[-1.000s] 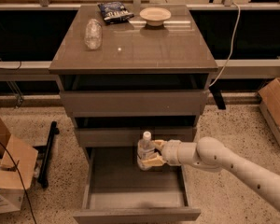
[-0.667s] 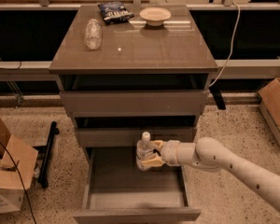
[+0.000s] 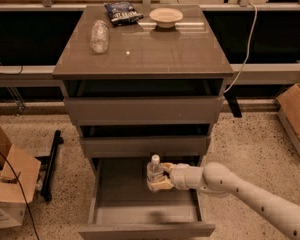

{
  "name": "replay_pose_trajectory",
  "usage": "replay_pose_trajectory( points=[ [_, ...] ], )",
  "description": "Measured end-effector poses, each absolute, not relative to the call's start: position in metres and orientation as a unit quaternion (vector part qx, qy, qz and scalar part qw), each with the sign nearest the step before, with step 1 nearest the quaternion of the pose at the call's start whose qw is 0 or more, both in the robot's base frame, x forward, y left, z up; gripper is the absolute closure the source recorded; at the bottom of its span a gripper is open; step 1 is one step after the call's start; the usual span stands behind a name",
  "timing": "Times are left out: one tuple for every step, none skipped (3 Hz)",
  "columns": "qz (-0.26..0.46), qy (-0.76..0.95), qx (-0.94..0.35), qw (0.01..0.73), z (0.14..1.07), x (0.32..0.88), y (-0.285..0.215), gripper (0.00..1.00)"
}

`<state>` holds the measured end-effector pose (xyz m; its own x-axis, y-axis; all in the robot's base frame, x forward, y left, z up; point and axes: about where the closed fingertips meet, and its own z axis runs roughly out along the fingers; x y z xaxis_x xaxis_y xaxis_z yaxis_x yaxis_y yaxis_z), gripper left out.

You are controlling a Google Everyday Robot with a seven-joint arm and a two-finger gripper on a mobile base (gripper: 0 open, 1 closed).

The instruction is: Place blue plastic bottle into bottom drawer

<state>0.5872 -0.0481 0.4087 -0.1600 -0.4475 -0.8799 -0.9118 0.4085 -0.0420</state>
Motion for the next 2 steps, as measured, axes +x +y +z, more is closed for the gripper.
replay_pose_trajectory(
  points=[
    [0.267, 0.715, -0.474, 0.439, 0.4042, 0.5854, -0.0463, 1.0],
    [0.255, 0.713, -0.497, 0.423, 0.4002, 0.5842, -0.0411, 1.0]
  ],
)
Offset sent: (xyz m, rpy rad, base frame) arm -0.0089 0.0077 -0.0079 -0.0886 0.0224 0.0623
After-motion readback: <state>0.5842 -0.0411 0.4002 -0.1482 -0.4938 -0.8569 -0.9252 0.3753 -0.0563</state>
